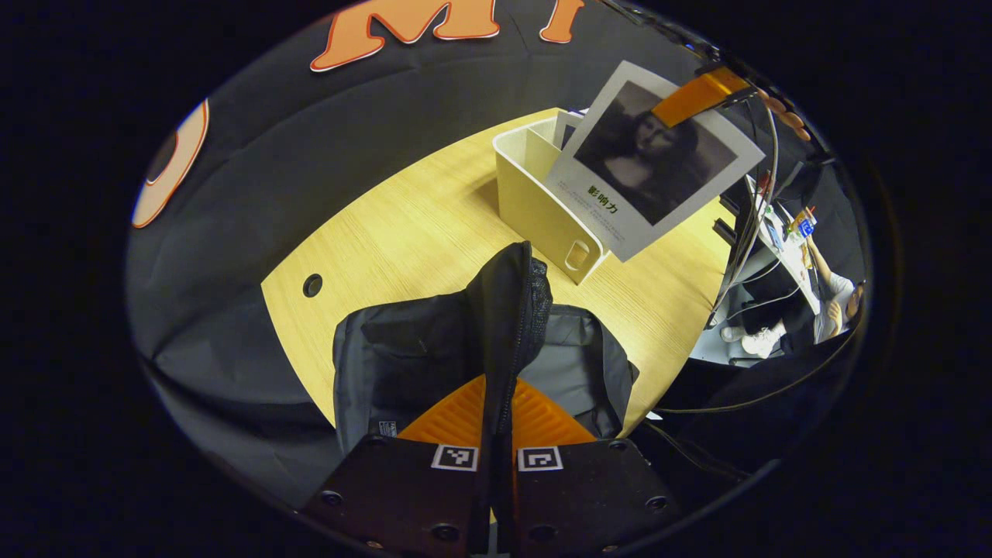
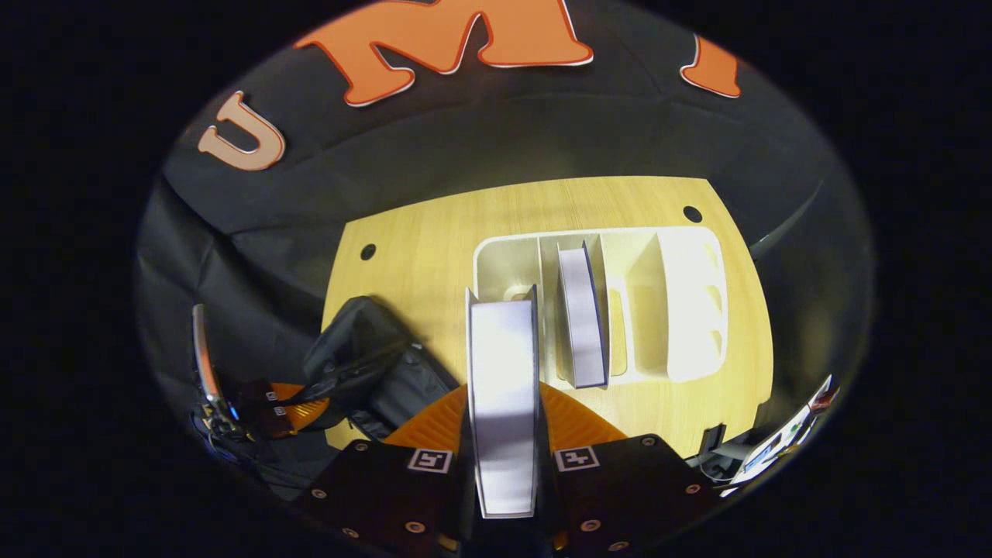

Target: Open the schoolbag, grab two books from the bookshelf and put them into the schoolbag.

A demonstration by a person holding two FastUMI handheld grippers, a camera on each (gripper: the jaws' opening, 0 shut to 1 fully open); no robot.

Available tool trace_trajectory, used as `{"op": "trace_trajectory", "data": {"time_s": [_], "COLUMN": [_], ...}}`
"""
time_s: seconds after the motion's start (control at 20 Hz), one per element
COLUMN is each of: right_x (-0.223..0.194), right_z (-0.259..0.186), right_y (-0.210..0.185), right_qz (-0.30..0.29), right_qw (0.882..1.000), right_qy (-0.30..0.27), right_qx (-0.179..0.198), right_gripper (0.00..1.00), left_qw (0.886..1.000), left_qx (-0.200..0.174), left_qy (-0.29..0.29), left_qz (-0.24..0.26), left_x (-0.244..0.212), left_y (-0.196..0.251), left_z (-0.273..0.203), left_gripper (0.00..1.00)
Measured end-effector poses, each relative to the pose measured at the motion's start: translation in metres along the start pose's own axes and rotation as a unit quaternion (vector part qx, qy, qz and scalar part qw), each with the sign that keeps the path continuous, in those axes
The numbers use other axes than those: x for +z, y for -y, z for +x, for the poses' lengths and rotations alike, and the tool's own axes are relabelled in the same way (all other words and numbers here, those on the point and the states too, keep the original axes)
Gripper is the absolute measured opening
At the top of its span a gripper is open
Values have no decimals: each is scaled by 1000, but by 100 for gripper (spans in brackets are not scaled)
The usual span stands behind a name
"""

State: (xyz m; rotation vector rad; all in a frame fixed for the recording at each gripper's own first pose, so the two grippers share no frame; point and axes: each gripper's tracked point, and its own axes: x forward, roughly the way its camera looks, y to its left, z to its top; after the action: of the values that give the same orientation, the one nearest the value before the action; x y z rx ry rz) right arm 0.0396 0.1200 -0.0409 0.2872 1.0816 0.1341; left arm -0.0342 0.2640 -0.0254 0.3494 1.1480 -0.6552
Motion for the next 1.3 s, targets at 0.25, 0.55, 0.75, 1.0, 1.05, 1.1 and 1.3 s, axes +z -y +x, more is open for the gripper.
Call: {"op": "trace_trajectory", "data": {"time_s": [0.25,0.55,0.75,1.0,1.05,1.1,1.3], "right_x": [-11,-42,-64,-97,-102,-107,-126], "right_z": [-31,-43,-33,-16,-13,-9,15], "right_y": [-1,-8,-11,-21,-26,-30,-53], "right_qz": [12,44,82,135,142,153,191], "right_qw": [999,993,987,973,970,967,951], "right_qy": [27,44,44,43,41,41,33], "right_qx": [35,99,133,182,193,201,241], "right_gripper": [34,33,32,31,31,31,31], "left_qw": [1000,1000,998,997,997,997,995], "left_qx": [3,7,11,9,11,12,2], "left_qy": [5,15,33,45,46,48,54], "left_qz": [-5,-27,-45,-60,-63,-67,-85], "left_x": [2,7,12,15,15,16,16], "left_y": [0,2,3,3,2,2,2], "left_z": [1,1,1,2,2,2,0], "left_gripper": [5,5,5,5,5,5,5]}}
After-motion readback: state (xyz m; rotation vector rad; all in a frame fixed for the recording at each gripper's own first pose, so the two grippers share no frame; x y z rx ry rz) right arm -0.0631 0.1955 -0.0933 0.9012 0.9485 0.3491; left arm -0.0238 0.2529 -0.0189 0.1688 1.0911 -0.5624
